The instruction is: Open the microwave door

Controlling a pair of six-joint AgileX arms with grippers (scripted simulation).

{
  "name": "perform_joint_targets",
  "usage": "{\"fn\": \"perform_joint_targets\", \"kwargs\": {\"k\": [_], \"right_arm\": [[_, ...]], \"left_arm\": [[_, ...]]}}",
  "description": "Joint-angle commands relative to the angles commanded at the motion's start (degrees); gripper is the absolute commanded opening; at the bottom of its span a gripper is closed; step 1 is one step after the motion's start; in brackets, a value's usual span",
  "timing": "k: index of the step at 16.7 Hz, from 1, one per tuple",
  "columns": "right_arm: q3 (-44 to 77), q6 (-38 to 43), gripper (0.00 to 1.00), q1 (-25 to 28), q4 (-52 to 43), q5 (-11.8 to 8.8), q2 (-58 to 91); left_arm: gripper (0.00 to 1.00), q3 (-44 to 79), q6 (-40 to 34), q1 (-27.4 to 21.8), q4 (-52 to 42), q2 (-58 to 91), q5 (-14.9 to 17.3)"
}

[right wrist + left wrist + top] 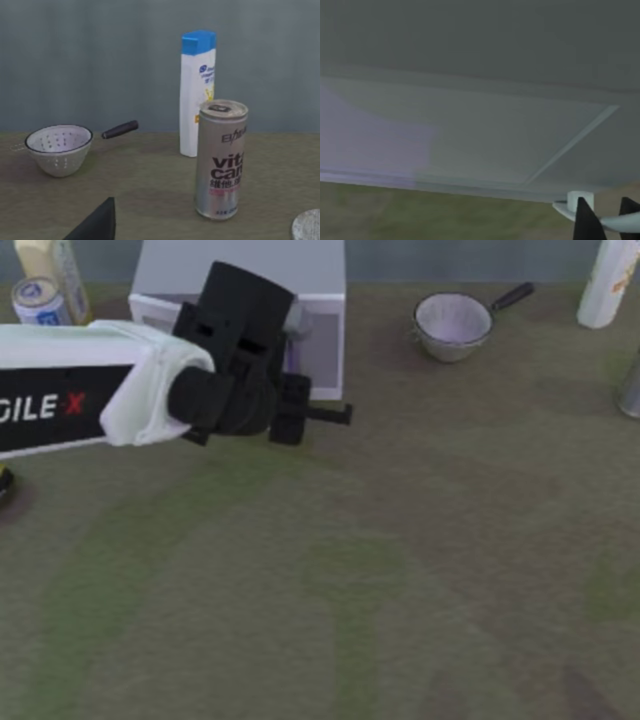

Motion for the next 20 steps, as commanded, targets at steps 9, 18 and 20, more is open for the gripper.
{"fn": "perform_joint_targets", "kwargs": {"k": [9, 18, 20], "right_arm": [[0.0, 0.0, 1.0, 0.0, 0.0, 0.0, 0.0], [0.0, 0.0, 1.0, 0.0, 0.0, 0.0, 0.0], [0.0, 0.0, 1.0, 0.0, 0.0, 0.0, 0.0]], "left_arm": [[0.0, -1.3, 1.6, 0.4, 0.7, -1.2, 1.6], [0.0, -2.4, 2.9, 0.9, 1.0, -1.8, 2.4], [0.0, -2.4, 2.9, 0.9, 1.0, -1.8, 2.4]]}}
